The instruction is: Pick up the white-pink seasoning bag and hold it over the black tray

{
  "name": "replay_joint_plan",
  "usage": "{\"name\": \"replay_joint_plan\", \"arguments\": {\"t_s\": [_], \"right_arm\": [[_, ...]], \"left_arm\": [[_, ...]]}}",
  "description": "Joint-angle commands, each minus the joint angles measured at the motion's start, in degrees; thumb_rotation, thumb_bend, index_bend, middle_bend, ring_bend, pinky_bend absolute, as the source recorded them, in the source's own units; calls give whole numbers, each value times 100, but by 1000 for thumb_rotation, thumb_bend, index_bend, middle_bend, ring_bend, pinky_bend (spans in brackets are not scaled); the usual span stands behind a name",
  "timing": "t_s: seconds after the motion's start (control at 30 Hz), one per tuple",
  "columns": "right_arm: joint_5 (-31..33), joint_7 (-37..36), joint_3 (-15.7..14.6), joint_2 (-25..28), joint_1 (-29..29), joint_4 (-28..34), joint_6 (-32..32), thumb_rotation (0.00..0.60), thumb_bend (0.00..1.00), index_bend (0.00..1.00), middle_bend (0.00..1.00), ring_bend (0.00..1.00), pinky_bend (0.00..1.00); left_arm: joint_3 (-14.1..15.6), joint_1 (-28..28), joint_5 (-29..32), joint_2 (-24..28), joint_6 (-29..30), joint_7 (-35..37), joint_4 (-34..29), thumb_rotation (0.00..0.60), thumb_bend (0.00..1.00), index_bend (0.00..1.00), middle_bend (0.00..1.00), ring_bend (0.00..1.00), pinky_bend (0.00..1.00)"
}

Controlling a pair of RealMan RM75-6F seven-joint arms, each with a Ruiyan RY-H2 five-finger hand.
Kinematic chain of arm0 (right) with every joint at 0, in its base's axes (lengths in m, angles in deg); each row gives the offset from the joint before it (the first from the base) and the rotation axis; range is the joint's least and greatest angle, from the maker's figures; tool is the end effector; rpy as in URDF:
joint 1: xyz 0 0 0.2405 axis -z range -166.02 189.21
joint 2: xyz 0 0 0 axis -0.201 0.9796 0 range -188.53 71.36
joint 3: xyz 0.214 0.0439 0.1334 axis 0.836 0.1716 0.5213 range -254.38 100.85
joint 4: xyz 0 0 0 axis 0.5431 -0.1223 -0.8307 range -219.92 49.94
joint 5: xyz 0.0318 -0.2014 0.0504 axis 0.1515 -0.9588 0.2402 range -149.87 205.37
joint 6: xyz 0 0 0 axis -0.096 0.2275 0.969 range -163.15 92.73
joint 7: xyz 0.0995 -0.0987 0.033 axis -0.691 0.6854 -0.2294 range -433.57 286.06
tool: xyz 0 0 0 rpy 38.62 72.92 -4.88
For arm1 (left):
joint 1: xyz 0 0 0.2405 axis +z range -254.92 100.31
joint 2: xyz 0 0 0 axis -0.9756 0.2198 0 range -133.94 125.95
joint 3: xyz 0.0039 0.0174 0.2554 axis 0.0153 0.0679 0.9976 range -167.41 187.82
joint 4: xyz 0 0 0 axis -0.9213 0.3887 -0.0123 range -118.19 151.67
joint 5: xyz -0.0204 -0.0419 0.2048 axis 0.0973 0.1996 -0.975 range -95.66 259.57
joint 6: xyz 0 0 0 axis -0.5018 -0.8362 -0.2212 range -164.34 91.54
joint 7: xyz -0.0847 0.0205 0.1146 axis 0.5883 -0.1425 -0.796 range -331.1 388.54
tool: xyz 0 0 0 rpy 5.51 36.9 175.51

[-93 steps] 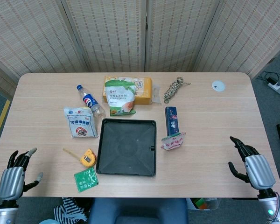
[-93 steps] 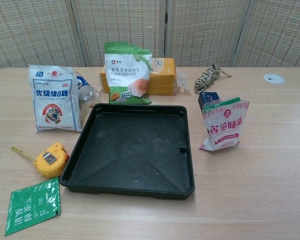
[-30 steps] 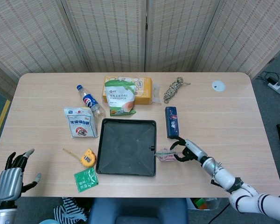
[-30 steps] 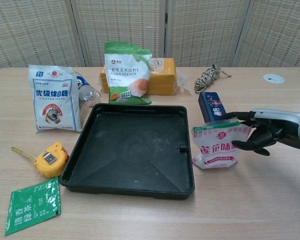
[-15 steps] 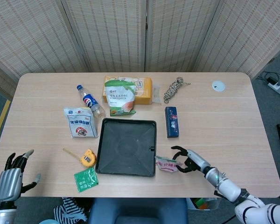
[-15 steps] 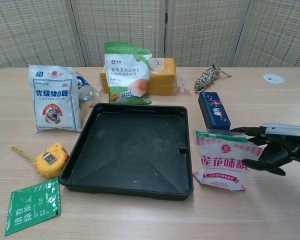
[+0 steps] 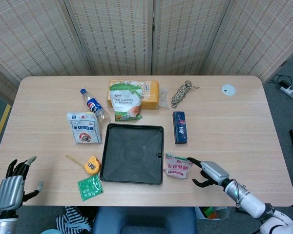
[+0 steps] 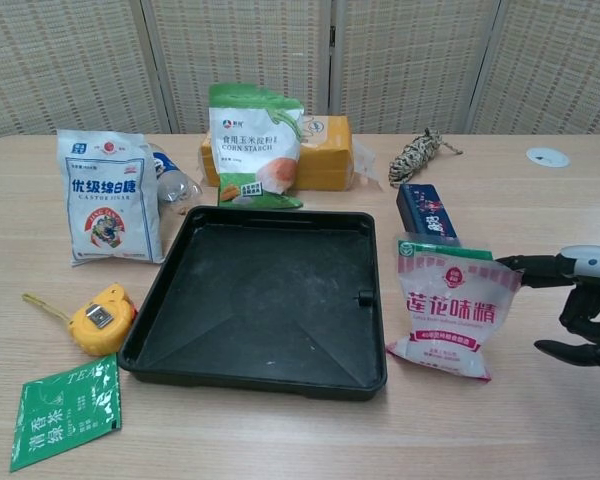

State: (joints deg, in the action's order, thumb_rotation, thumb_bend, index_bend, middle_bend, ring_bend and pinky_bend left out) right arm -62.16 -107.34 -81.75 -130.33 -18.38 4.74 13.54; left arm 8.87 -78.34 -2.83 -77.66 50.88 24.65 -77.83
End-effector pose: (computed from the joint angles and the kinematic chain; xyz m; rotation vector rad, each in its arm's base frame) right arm -0.2561 -0.2417 0.0237 1.8441 -1.7251 0.8914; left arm -0.2990 0.1537 0.1061 -1.2843 -1.0508 -0.9473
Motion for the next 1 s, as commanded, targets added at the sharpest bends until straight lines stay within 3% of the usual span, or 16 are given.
{"name": "replay_joint_plan", "arguments": {"t_s": [0.03,0.23,0.5,0.7,0.87,1.0], "right_arm": [[-2,472,103,-125,-21,-131,149,600,452,107,194,913,788],[213,795,281,-205,-201,-17,-27,600,452,3,180,906,787],[1076,1618,600,-624,-367,116,-351,600,452,3,275,956,820],[1744,2313,719,-854,-240,220,-130,600,472,185,385,1000,880],[2295,2662,858,-1165,-84,167,176,600,605,384,471,1000,922],[2681,2762,1001,-1356,-19,140,297,600,677,468,498,1000,940]], "left_arm": [[0,9,-1,16,17,-10,-12,600,355,148,218,202,79],[-7,43,13,57,68,1,-40,600,355,148,218,202,79],[9,72,0,76,95,38,-33,600,354,149,218,202,79],[19,111,39,95,102,117,30,600,355,150,218,202,79],[20,111,20,73,99,150,69,600,354,149,218,202,79],[15,119,24,76,106,176,90,600,354,149,218,202,79]]}}
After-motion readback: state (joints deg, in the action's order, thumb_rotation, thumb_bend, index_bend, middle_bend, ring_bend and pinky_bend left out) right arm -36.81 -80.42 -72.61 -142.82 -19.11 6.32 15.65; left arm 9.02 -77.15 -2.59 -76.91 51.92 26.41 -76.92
